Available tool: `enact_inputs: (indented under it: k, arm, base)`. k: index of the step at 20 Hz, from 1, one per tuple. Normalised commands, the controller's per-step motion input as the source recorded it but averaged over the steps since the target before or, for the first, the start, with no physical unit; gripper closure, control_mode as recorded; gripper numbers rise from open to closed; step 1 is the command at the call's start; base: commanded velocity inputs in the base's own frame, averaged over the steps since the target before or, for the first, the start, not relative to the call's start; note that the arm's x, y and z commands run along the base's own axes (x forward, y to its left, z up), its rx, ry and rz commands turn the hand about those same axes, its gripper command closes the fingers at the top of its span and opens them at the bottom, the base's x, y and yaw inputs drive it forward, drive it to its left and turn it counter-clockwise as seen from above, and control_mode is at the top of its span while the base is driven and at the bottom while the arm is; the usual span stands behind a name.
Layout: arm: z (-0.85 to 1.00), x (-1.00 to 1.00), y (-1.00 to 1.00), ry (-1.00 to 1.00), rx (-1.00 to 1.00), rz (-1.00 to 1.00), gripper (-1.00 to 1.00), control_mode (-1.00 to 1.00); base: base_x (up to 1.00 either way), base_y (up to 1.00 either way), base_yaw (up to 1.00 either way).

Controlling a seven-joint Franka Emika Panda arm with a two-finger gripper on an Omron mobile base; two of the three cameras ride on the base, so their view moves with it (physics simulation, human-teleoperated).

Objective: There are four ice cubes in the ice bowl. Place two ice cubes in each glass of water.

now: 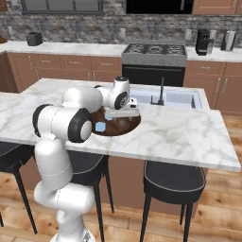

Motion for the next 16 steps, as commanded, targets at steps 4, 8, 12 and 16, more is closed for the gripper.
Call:
enact_inputs:
  k: [4,8,12,16]
  arm:
    - [-0.17,0.01,0.00,0.00,0.00,0.00,-1.00,-1.00]
    - [-0.28,0.00,0.00,0.00,-0.02,0.00,-1.00,-1.00]
    - [-0.09,0.00,0.00,0.00,-0.01,0.00,-1.00,-1.00]
    - [-0.03,0.00,0.00,0.00,-0.01,0.00,1.00,-1.00]
  base:
    - [0.00,0.00,0.00]
    - [0.00,0.00,0.00]
    - [0.00,0.00,0.00]
    - [0.00,0.00,0.00]
